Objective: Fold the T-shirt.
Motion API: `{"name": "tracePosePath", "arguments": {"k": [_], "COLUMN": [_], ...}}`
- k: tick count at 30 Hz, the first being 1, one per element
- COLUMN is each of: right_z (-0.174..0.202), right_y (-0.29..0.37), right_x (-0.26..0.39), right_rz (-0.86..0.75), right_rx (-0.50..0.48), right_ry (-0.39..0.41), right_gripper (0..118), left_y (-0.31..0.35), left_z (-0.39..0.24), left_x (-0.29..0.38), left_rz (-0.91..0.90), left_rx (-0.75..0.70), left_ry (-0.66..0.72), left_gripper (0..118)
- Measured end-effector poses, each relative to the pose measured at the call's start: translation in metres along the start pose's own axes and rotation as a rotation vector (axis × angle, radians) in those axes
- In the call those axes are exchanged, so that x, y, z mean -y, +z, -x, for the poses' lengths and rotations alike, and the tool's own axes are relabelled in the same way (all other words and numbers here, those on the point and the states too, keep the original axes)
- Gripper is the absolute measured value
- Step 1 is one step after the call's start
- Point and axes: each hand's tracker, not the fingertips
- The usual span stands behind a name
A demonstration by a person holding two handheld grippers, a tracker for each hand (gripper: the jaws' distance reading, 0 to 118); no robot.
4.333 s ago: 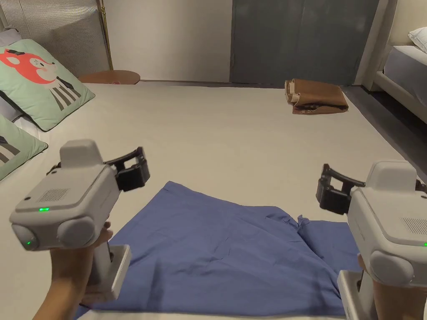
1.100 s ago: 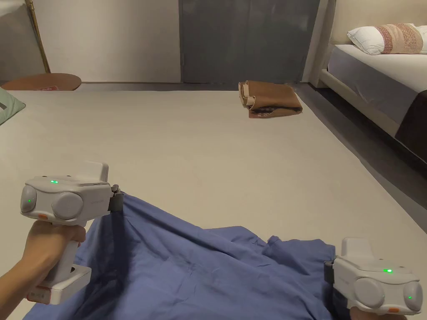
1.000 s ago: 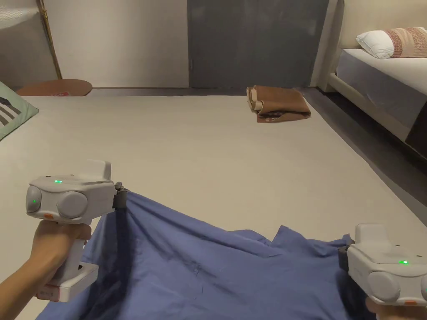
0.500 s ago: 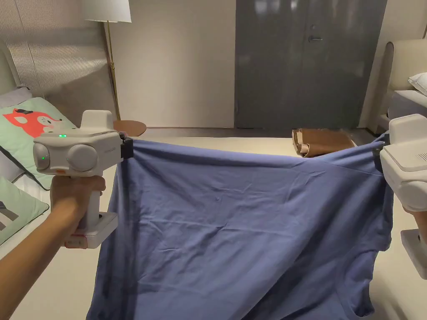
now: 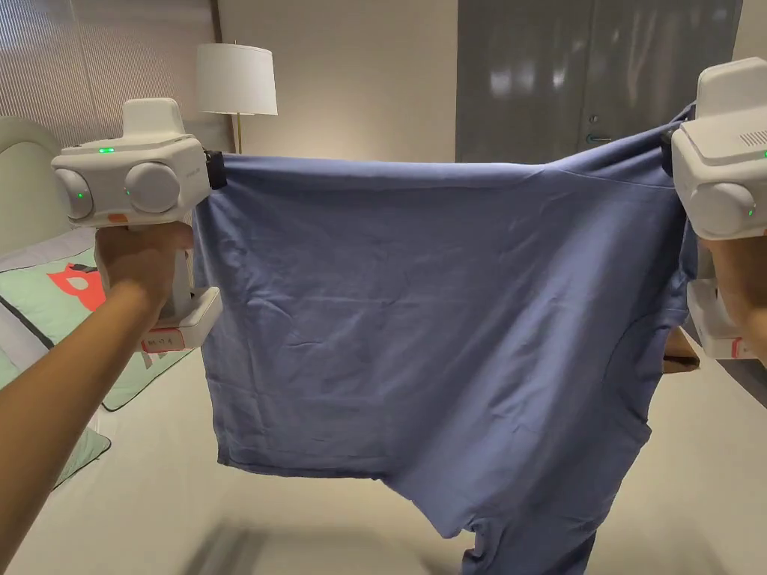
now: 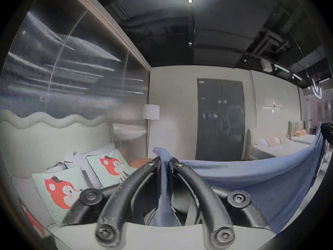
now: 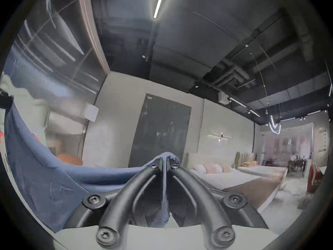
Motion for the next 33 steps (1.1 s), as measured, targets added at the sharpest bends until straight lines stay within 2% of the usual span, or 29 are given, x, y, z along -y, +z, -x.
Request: {"name": "tracePosePath", "arguments": {"k": [6, 12, 17, 21, 25, 33], "right_z": [-0.008, -0.010, -0.002, 0.003, 0.008, 0.006], "right_y": [-0.023, -0.024, -0.022, -0.016, -0.004, 0.057], "right_x": [-0.032, 0.008, 0.070, 0.120, 0.166, 0.245], "right_rz": [-0.046, -0.019, 0.052, 0.140, 0.235, 0.405], "right_rx": [0.006, -0.048, -0.055, -0.072, -0.098, -0.145], "right_ry": [-0.080, -0.190, -0.159, -0.151, -0.133, -0.169], "right_gripper": [2, 2, 2, 2, 2, 2], "left_y": [-0.029, -0.053, -0.062, -0.064, -0.055, -0.005], "left_z": [-0.009, -0.017, -0.020, -0.022, -0.019, -0.004], "left_x": [-0.011, 0.033, 0.094, 0.145, 0.198, 0.283], "left_rz": [-0.026, -0.004, 0.069, 0.166, 0.242, 0.411], "left_rx": [0.013, 0.022, 0.027, 0.034, 0.031, 0.039], "left_ry": [0.016, -0.016, -0.029, -0.097, -0.091, -0.090], "left_gripper": [2, 2, 2, 2, 2, 2]}}
